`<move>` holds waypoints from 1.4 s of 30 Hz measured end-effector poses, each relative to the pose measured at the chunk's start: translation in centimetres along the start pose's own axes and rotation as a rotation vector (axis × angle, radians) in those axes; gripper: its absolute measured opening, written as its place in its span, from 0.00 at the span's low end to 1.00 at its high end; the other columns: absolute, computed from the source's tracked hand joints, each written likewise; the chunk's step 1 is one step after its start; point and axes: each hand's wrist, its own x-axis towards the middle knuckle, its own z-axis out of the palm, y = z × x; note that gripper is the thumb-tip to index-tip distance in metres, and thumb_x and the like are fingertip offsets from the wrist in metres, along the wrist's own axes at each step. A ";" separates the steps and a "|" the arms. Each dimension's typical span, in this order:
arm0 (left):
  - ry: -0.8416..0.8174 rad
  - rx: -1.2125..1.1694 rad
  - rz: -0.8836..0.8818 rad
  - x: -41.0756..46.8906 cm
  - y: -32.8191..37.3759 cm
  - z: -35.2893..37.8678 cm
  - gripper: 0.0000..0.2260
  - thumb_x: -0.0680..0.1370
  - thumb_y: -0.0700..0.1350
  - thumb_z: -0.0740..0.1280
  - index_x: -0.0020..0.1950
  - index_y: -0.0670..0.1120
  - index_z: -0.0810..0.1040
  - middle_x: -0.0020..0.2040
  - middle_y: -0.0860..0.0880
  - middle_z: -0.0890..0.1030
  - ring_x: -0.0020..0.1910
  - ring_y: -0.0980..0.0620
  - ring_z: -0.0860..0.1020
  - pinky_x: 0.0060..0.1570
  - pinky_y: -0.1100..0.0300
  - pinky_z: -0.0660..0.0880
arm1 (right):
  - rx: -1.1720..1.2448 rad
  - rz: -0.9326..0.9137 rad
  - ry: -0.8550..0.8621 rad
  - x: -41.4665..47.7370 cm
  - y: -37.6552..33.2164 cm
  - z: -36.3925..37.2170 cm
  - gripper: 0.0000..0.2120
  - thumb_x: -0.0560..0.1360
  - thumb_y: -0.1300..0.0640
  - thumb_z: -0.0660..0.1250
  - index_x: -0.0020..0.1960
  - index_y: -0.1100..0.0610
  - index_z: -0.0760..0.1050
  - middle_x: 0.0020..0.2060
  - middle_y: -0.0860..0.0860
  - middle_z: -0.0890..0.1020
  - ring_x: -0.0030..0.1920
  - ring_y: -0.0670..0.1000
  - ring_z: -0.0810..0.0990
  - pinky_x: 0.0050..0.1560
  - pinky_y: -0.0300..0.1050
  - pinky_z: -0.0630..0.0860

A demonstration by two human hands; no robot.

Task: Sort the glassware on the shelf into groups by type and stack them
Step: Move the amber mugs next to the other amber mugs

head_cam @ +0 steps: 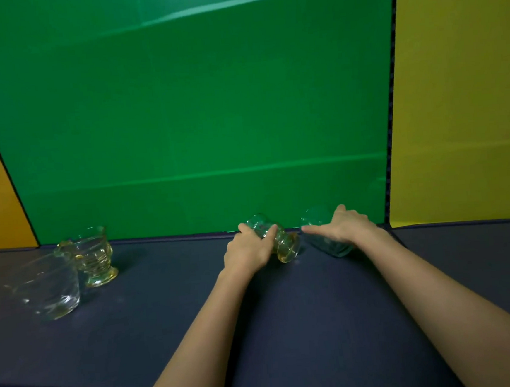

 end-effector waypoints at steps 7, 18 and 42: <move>-0.071 -0.006 -0.005 2.6 1.4 1.0 0.42 0.73 0.67 0.56 0.72 0.36 0.51 0.69 0.37 0.69 0.67 0.38 0.68 0.62 0.48 0.67 | 0.031 -0.019 0.080 -1.1 0.7 0.2 0.51 0.61 0.27 0.65 0.70 0.62 0.61 0.68 0.59 0.71 0.66 0.61 0.71 0.59 0.52 0.71; -0.350 -0.439 0.010 4.0 2.3 2.0 0.38 0.64 0.54 0.74 0.65 0.35 0.63 0.60 0.40 0.74 0.56 0.44 0.76 0.47 0.56 0.76 | 0.160 -0.005 0.218 -4.3 2.5 0.1 0.46 0.57 0.27 0.67 0.63 0.58 0.67 0.61 0.55 0.76 0.60 0.58 0.75 0.57 0.53 0.75; -0.557 -1.053 0.208 -1.1 4.8 1.3 0.24 0.61 0.29 0.73 0.56 0.38 0.73 0.46 0.43 0.80 0.40 0.48 0.79 0.41 0.56 0.79 | 0.561 0.051 0.526 -14.6 6.0 -3.1 0.39 0.59 0.34 0.73 0.62 0.55 0.69 0.56 0.50 0.78 0.58 0.54 0.75 0.61 0.52 0.71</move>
